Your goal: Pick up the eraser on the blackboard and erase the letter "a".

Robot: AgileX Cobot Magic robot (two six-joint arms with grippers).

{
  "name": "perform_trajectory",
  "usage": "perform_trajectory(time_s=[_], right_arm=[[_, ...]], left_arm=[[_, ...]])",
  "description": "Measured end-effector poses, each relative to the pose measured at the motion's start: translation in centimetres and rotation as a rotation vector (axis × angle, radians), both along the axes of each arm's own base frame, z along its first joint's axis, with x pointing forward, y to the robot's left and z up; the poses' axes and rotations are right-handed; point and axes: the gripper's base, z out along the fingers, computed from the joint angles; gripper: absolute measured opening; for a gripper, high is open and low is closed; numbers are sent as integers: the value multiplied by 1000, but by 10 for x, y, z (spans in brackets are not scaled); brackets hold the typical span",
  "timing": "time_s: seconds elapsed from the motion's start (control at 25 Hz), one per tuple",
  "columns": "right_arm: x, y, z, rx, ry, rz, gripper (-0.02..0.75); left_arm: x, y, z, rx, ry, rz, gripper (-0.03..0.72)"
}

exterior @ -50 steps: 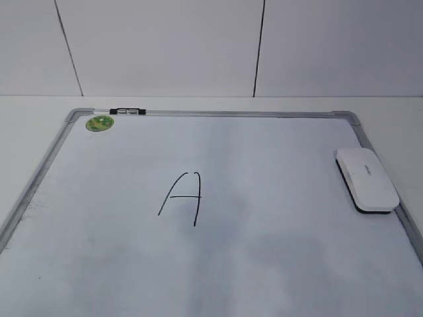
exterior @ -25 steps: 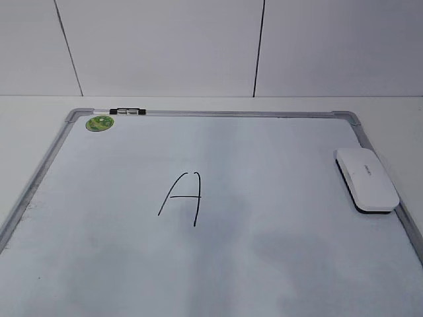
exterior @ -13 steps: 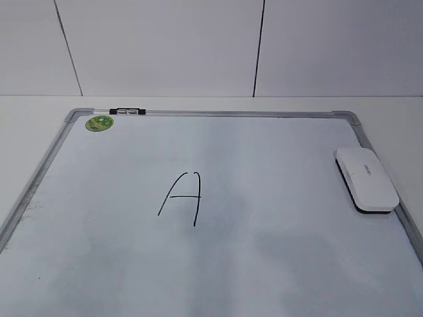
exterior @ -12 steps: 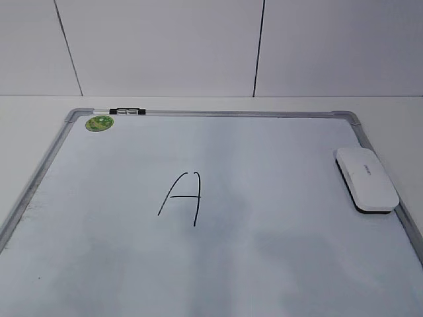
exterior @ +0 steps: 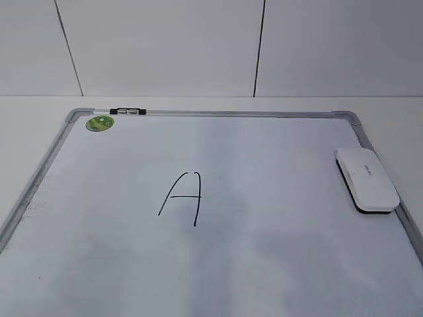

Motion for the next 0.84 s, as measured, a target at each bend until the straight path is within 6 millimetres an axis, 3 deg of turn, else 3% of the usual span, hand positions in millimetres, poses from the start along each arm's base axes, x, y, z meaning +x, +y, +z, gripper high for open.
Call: perform_trajectory(time_s=[0.84], right_arm=[[0,0,0,0,0,0,592]], left_arm=[[0,0,0,1,0,-1,253]])
